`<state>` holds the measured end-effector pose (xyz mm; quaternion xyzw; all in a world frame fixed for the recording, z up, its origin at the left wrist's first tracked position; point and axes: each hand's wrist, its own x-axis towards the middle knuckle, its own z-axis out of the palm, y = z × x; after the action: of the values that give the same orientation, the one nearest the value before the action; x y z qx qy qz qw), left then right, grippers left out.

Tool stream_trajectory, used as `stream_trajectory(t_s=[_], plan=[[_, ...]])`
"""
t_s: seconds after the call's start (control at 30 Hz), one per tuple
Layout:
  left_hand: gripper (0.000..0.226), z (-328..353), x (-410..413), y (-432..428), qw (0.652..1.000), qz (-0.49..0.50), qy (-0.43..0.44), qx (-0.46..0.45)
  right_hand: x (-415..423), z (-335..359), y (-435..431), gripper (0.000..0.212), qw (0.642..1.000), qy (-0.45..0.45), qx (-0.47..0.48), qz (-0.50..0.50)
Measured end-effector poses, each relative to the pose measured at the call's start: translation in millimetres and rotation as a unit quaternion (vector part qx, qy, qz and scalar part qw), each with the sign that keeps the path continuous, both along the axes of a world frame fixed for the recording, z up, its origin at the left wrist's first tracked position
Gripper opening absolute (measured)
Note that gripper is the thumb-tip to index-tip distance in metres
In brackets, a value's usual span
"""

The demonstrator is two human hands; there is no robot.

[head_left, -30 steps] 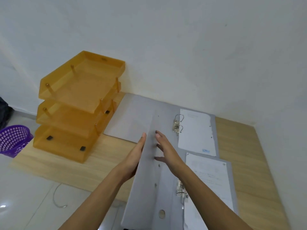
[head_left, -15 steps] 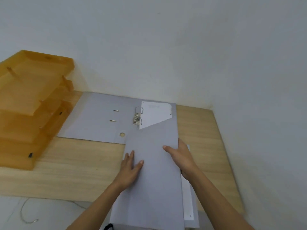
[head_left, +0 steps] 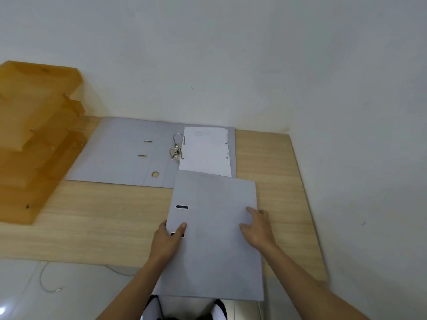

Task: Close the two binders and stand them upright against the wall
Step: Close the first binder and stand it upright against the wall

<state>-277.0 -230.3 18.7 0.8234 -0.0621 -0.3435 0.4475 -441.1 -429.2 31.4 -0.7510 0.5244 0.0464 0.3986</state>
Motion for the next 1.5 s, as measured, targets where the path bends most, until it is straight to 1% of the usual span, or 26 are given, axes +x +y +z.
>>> stream_trajectory(t_s=[0.1, 0.2, 0.23, 0.3, 0.43, 0.6, 0.67, 0.73, 0.8, 0.87, 0.97, 1.1, 1.17, 1.23, 1.27, 1.33, 1.4, 1.5], plan=[[0.060, -1.2, -5.0, -4.8, 1.000, 0.004, 0.003, 0.012, 3.0, -11.0, 8.8, 0.072, 0.998, 0.025, -0.028, 0.046], [0.062, -1.1, -5.1, -4.3, 0.999, 0.004, -0.005, 0.033, 3.8, -14.8, 17.2, 0.073, 0.984, 0.050, -0.081, 0.152], [0.062, -1.6, -5.6, -5.0, 0.999, 0.002, -0.011, 0.037, 1.7, -17.3, 19.7, 0.074, 0.979, 0.054, -0.079, 0.182], [0.062, -3.4, -6.7, -6.4, 0.999, -0.005, -0.015, 0.046, -2.5, -24.0, 22.3, 0.077, 0.974, 0.067, -0.051, 0.212], [0.072, -12.1, -6.6, -8.0, 0.997, -0.017, -0.014, 0.075, -16.6, -36.7, 24.1, 0.087, 0.975, 0.086, 0.040, 0.201], [0.075, -16.2, -3.5, -8.9, 0.997, -0.005, 0.017, 0.077, -15.9, -38.5, 26.3, 0.088, 0.983, 0.054, 0.077, 0.156], [0.073, -14.8, -1.9, -7.2, 0.996, 0.031, 0.049, 0.071, -10.4, -36.8, 28.7, 0.087, 0.986, 0.045, 0.097, 0.125], [0.073, -9.7, 2.1, -9.6, 0.990, 0.079, 0.106, 0.050, -5.2, -33.4, 32.9, 0.092, 0.986, 0.043, 0.120, 0.110], [0.069, 5.3, 0.6, -15.5, 0.981, 0.093, 0.167, 0.016, -2.6, -28.5, 37.7, 0.097, 0.985, 0.037, 0.129, 0.107], [0.066, 21.7, -3.8, -24.8, 0.974, 0.064, 0.214, -0.028, 2.0, -20.4, 39.3, 0.094, 0.987, 0.013, 0.141, 0.072], [0.069, 50.0, -13.1, -41.1, 0.939, 0.009, 0.316, -0.133, 9.9, -6.5, 33.1, 0.083, 0.985, -0.032, 0.166, -0.025], [0.065, 78.7, -19.6, -64.2, 0.902, -0.067, 0.390, -0.174, 13.2, 12.7, 28.5, 0.076, 0.969, -0.119, 0.185, -0.114], [0.059, 90.6, -19.5, -75.3, 0.894, -0.119, 0.390, -0.187, 15.4, 22.5, 28.5, 0.085, 0.962, -0.158, 0.173, -0.138], [0.052, 99.1, -18.9, -86.9, 0.891, -0.169, 0.375, -0.193, 11.2, 26.9, 23.2, 0.098, 0.940, -0.209, 0.205, -0.177], [0.050, 101.9, -17.9, -92.5, 0.887, -0.195, 0.371, -0.195, 8.2, 28.7, 19.1, 0.099, 0.929, -0.241, 0.215, -0.181], [0.048, 109.0, -17.3, -102.7, 0.880, -0.236, 0.357, -0.204, 6.6, 43.7, 12.2, 0.090, 0.915, -0.294, 0.218, -0.170], [0.048, 115.4, -17.6, -112.6, 0.871, -0.271, 0.343, -0.224, 10.6, 76.1, 7.7, 0.082, 0.910, -0.336, 0.188, -0.153], [0.052, 131.2, -18.4, -128.3, 0.866, -0.325, 0.275, -0.261, 12.9, 120.0, -8.0, 0.080, 0.896, -0.397, 0.160, -0.117]])
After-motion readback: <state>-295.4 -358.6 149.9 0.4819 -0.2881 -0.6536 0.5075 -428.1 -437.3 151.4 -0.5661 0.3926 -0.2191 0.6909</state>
